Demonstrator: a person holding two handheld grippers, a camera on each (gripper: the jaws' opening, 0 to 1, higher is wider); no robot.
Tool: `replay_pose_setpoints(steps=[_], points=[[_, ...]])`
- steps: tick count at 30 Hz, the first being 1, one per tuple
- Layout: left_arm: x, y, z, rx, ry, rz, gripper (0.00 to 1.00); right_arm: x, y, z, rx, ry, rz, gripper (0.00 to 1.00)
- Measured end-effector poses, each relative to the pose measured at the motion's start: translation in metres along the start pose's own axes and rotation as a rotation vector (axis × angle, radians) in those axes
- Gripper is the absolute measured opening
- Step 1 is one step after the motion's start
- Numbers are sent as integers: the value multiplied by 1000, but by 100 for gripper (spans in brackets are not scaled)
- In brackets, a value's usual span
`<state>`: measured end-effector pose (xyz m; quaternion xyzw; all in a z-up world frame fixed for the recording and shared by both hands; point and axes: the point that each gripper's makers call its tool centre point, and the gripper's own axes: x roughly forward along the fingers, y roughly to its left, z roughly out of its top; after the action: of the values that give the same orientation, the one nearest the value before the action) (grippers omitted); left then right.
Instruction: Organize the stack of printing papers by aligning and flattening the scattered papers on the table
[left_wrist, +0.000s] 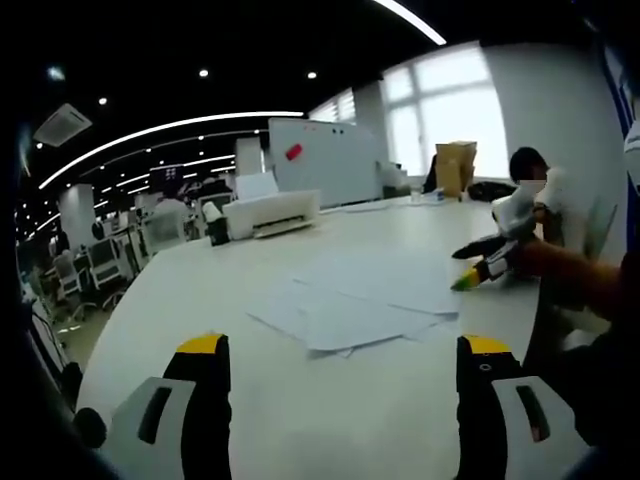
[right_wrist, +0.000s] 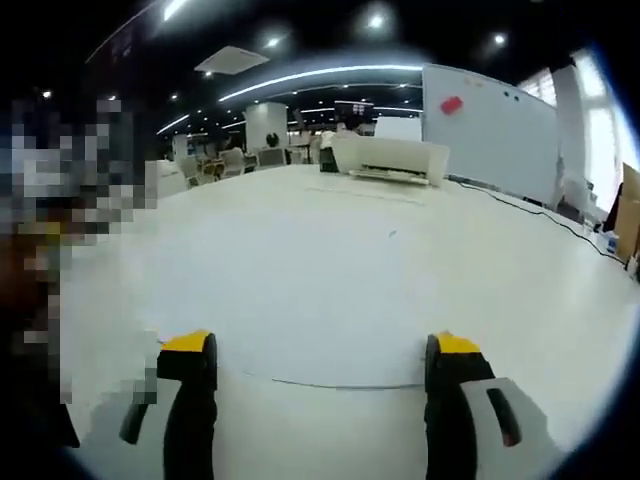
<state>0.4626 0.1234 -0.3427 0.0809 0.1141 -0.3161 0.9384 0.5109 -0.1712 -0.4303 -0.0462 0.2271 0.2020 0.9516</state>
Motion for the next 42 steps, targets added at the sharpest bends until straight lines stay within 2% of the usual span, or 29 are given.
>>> replay_pose_setpoints(steps=[8,13,19,31,35,42], points=[[2,-1,-1,1,4,-3,96,-3,-3,-3,2,-13,2,77],[3,-2,0,0,4,-6,96,-2,-4,-1,-2,-17,11,64],[4,-4,0,5,7,-12,96,1,-5,1,-4,-18,13,59],[4,-5,-1,9,11,-17,96,6,-4,6,-17,-25,39,38],[4,-5,-1,10,12,-18,96,6,-3,6,-17,-27,43,28],[4,-5,-1,8,12,-18,96,5,-2,6,-18,-33,55,22]])
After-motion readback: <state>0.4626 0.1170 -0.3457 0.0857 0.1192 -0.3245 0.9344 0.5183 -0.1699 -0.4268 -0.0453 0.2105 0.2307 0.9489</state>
